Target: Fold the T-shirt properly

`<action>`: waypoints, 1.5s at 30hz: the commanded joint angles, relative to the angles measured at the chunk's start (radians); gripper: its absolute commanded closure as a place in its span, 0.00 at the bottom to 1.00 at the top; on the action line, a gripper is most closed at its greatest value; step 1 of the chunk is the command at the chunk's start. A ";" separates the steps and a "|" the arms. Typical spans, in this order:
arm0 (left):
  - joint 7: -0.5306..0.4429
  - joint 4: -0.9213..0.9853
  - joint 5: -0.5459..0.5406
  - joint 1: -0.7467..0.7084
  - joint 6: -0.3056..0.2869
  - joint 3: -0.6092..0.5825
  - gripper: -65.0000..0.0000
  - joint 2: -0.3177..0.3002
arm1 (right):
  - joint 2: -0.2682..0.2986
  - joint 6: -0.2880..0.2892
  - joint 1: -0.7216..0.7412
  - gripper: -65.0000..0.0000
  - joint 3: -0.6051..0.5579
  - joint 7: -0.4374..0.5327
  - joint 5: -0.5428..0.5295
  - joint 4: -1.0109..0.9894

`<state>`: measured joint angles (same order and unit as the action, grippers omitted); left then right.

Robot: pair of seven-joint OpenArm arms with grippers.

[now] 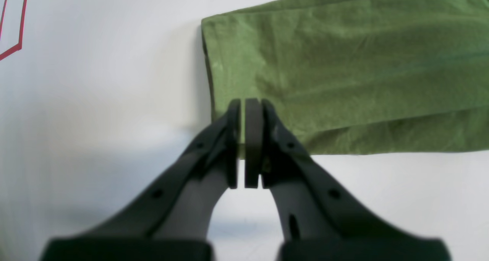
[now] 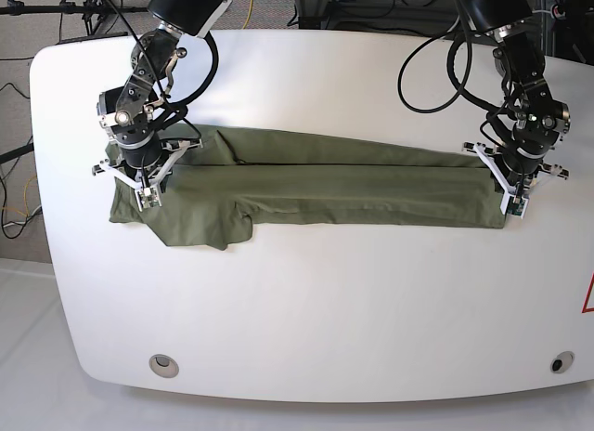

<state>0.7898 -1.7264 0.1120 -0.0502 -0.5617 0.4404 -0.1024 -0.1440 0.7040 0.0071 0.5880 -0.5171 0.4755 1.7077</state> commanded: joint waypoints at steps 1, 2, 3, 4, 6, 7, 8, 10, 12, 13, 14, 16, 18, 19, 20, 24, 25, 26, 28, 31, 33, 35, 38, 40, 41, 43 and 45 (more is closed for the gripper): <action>-0.052 -0.026 -0.014 0.020 0.001 0.011 1.00 -0.012 | -0.004 -0.006 0.063 0.99 -0.005 -0.001 -0.072 0.059; -0.052 -0.026 -0.013 0.020 0.002 0.011 1.00 -0.012 | -0.004 -0.006 0.067 0.98 -0.004 -0.002 -0.075 0.061; -0.053 -0.025 -0.011 0.021 0.002 0.012 1.00 -0.011 | -0.004 -0.006 0.071 0.98 -0.003 -0.003 -0.078 0.063; -0.053 -0.026 -0.013 0.021 0.002 0.011 1.00 -0.012 | -0.005 -0.006 0.072 0.96 -0.003 -0.004 -0.083 0.062; -0.053 -0.026 -0.016 0.020 0.002 0.012 1.00 -0.013 | -0.006 -0.006 0.076 0.93 -0.004 -0.006 -0.089 0.062; -0.054 -0.026 -0.016 0.020 0.003 0.014 1.00 -0.013 | -0.006 -0.006 0.079 0.91 -0.004 -0.008 -0.091 0.063; -0.055 -0.025 -0.017 0.019 0.002 0.012 1.00 -0.013 | -0.006 -0.006 0.081 0.88 -0.003 -0.010 -0.091 0.062; -0.054 -0.024 -0.017 0.019 0.001 0.013 1.00 -0.014 | -0.007 -0.006 0.085 0.82 -0.003 -0.013 -0.092 0.063; -0.051 -0.023 -0.016 0.019 -0.001 0.013 1.00 -0.013 | -0.007 -0.006 0.089 0.76 -0.004 -0.016 -0.092 0.062; -0.051 -0.023 -0.015 0.018 -0.003 0.011 1.00 -0.013 | -0.008 -0.006 0.091 0.73 -0.005 -0.019 -0.093 0.060; -0.051 -0.023 -0.015 0.018 -0.003 0.012 1.00 -0.013 | -0.008 -0.006 0.092 0.70 -0.006 -0.021 -0.093 0.063; -0.050 -0.023 -0.014 0.019 -0.002 0.013 1.00 -0.013 | -0.007 -0.006 0.093 0.64 -0.007 -0.027 -0.095 0.070; -0.051 -0.023 -0.015 0.021 -0.003 0.012 1.00 -0.013 | -0.008 -0.006 0.092 0.58 -0.008 -0.034 -0.096 0.077; -0.051 -0.023 -0.016 0.022 -0.004 0.012 1.00 -0.013 | -0.008 -0.006 0.092 0.56 -0.009 -0.037 -0.097 0.080; -0.050 -0.023 -0.015 0.022 -0.004 0.013 1.00 -0.013 | -0.008 -0.006 0.090 0.53 -0.009 -0.040 -0.097 0.086; -0.046 -0.028 -0.015 0.028 -0.007 0.020 1.00 -0.015 | -0.013 -0.006 0.083 0.43 -0.010 -0.038 -0.094 0.116; -0.046 -0.029 -0.015 0.029 -0.006 0.022 1.00 -0.015 | -0.013 -0.006 0.082 0.42 -0.011 -0.038 -0.093 0.121; -0.044 -0.030 -0.015 0.030 -0.006 0.023 1.00 -0.016 | -0.013 -0.006 0.080 0.42 -0.011 -0.038 -0.093 0.126; -0.042 -0.033 -0.015 0.030 -0.007 0.025 1.00 -0.016 | -0.013 -0.006 0.076 0.41 -0.011 -0.038 -0.093 0.135; -0.031 -0.039 -0.017 0.033 -0.007 0.027 1.00 -0.018 | -0.013 -0.006 0.073 0.41 -0.013 -0.037 -0.091 0.144; 0.013 -0.058 -0.011 0.037 -0.018 0.038 0.92 -0.015 | -0.013 -0.006 0.065 0.41 -0.012 -0.032 -0.082 0.151; 0.030 -0.068 -0.009 0.038 -0.022 0.041 0.82 -0.014 | -0.013 -0.006 0.062 0.42 -0.012 -0.030 -0.082 0.157; 0.044 -0.084 -0.009 0.037 -0.029 0.047 0.68 -0.015 | -0.013 -0.006 0.057 0.42 -0.013 -0.027 -0.082 0.168; 0.048 -0.092 -0.009 0.035 -0.031 0.051 0.62 -0.015 | -0.013 -0.006 0.054 0.41 -0.012 -0.024 -0.082 0.176; 0.049 -0.095 -0.008 0.034 -0.033 0.053 0.60 -0.015 | -0.013 -0.006 0.052 0.41 -0.012 -0.023 -0.081 0.181; 0.048 -0.098 -0.009 0.034 -0.033 0.059 0.59 -0.016 | -0.013 -0.006 0.051 0.40 -0.013 -0.020 -0.082 0.191; 0.047 -0.087 -0.008 0.024 -0.032 0.056 0.60 -0.015 | -0.013 -0.006 0.055 0.39 -0.014 -0.018 -0.085 0.182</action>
<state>0.8482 -1.8008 0.1081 -0.0303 -0.5961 0.4950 -0.1062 -0.1608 0.7044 0.0433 0.5800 -0.5648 0.4038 1.8713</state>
